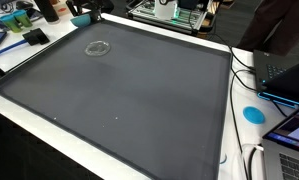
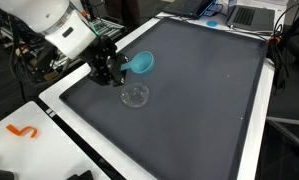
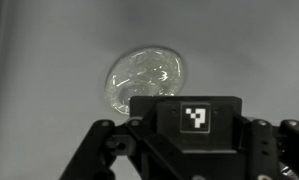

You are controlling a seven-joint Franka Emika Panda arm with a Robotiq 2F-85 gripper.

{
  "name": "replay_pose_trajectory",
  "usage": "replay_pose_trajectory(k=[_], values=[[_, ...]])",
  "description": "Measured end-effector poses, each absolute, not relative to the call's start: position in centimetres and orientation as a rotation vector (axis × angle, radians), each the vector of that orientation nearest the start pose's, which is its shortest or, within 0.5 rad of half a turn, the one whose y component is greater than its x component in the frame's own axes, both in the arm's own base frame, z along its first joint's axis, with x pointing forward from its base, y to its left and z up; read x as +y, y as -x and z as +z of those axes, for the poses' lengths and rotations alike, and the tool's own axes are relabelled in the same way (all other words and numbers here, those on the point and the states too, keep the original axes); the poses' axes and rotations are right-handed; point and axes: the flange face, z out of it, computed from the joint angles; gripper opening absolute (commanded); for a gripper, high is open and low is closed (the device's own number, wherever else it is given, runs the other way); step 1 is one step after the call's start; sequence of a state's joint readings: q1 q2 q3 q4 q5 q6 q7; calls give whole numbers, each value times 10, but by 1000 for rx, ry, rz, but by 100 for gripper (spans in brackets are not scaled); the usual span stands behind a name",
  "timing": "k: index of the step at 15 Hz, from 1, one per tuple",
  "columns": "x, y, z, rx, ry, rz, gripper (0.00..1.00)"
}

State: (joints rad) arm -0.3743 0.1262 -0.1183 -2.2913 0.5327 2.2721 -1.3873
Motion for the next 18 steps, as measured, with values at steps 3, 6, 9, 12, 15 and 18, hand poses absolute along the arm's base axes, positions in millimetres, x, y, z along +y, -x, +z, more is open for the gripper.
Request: replay_pose_trajectory(k=[3, 6, 9, 12, 15, 18], values=[[-217, -458, 299, -707, 2743, -323, 28], [-201, -461, 313, -693, 2790, -326, 28], [-187, -465, 329, -686, 2865, -277, 28], [-176, -468, 347, -673, 2966, -199, 28], [-166, -468, 364, -671, 3063, -123, 28], [-157, -465, 379, -672, 3123, -45, 28]])
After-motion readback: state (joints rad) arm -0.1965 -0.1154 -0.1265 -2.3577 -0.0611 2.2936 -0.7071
